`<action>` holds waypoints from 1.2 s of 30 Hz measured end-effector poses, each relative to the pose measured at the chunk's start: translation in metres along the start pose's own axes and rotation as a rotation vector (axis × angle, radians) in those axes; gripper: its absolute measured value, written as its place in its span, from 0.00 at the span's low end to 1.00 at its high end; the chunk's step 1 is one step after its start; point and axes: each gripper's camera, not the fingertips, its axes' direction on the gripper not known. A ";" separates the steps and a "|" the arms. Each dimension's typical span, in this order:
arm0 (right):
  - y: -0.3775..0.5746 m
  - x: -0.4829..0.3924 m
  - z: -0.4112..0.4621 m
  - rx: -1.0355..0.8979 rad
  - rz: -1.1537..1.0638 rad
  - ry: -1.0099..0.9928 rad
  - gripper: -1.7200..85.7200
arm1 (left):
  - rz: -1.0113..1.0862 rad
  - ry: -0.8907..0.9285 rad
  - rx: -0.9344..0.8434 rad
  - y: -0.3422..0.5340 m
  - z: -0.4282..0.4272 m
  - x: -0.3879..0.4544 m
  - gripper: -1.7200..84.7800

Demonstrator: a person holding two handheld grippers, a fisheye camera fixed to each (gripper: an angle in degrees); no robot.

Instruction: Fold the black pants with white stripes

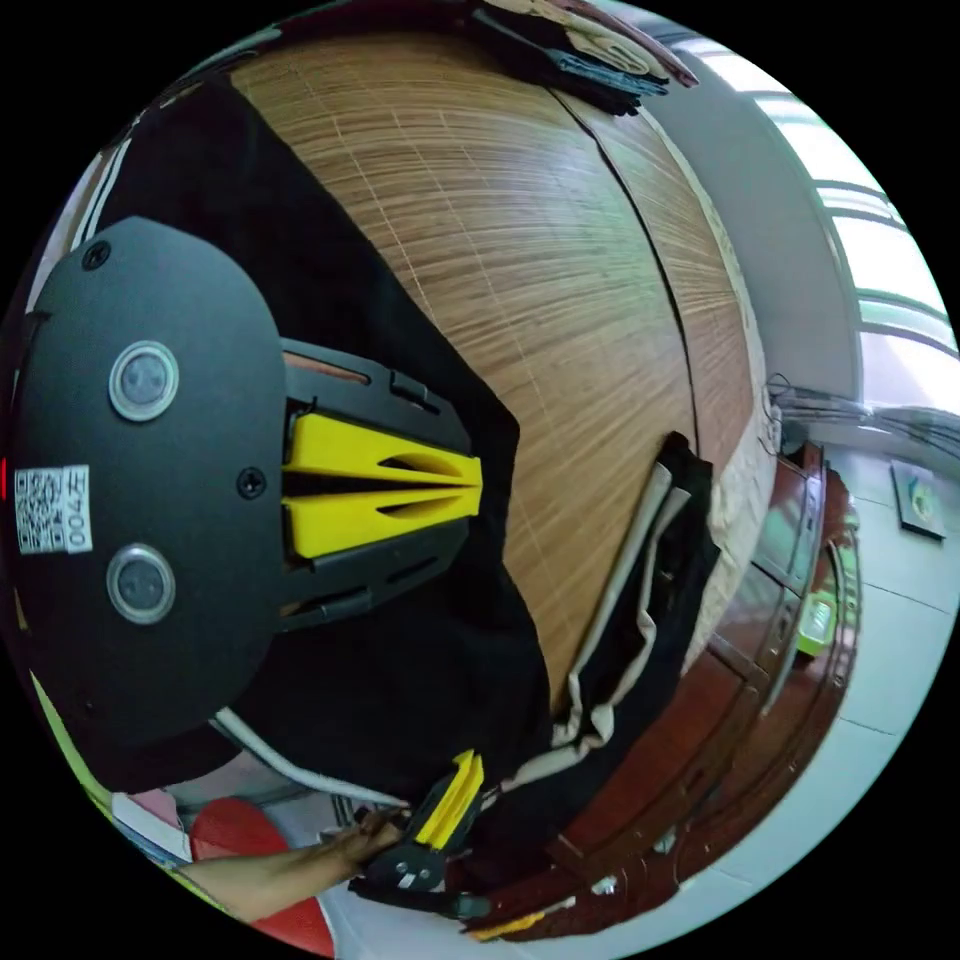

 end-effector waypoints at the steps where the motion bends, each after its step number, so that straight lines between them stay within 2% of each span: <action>1: 0.002 0.003 -0.005 0.058 0.036 -0.023 0.07 | -0.013 -0.024 -0.004 -0.002 0.010 0.000 0.02; 4: -0.012 0.007 -0.014 0.060 0.101 -0.113 0.07 | -0.076 0.022 -0.002 -0.009 0.017 -0.005 0.02; 8: -0.029 -0.005 -0.028 0.081 0.096 -0.127 0.08 | -0.140 0.123 0.006 -0.020 0.013 -0.007 0.02; 10: -0.038 -0.012 -0.035 0.076 0.071 -0.123 0.08 | -0.195 0.180 0.087 -0.012 -0.015 -0.005 0.02; 13: -0.049 -0.022 -0.045 0.086 0.029 -0.086 0.08 | -0.158 0.186 0.177 0.015 -0.068 0.004 0.02; 16: -0.061 -0.019 -0.058 0.082 0.076 -0.127 0.07 | -0.144 0.027 0.162 0.056 -0.115 0.007 0.02; 19: -0.069 -0.030 -0.112 0.152 0.108 -0.058 0.06 | -0.201 -0.113 0.067 0.100 -0.149 -0.002 0.02; 21: -0.070 -0.049 -0.145 0.177 0.092 -0.070 0.08 | -0.257 -0.150 0.028 0.125 -0.163 -0.009 0.02; 24: -0.072 -0.098 -0.168 0.111 0.000 -0.092 0.10 | -0.312 -0.195 -0.003 0.149 -0.171 -0.008 0.02; 28: -0.075 -0.157 -0.159 0.017 -0.100 -0.054 0.06 | -0.276 -0.261 -0.146 0.148 -0.144 0.014 0.02; 31: -0.078 -0.175 -0.142 -0.071 -0.142 -0.061 0.02 | -0.247 -0.296 -0.149 0.137 -0.145 0.036 0.02; 36: -0.083 -0.174 -0.140 -0.098 -0.188 -0.053 0.01 | -0.113 -0.397 -0.146 0.128 -0.150 0.077 0.02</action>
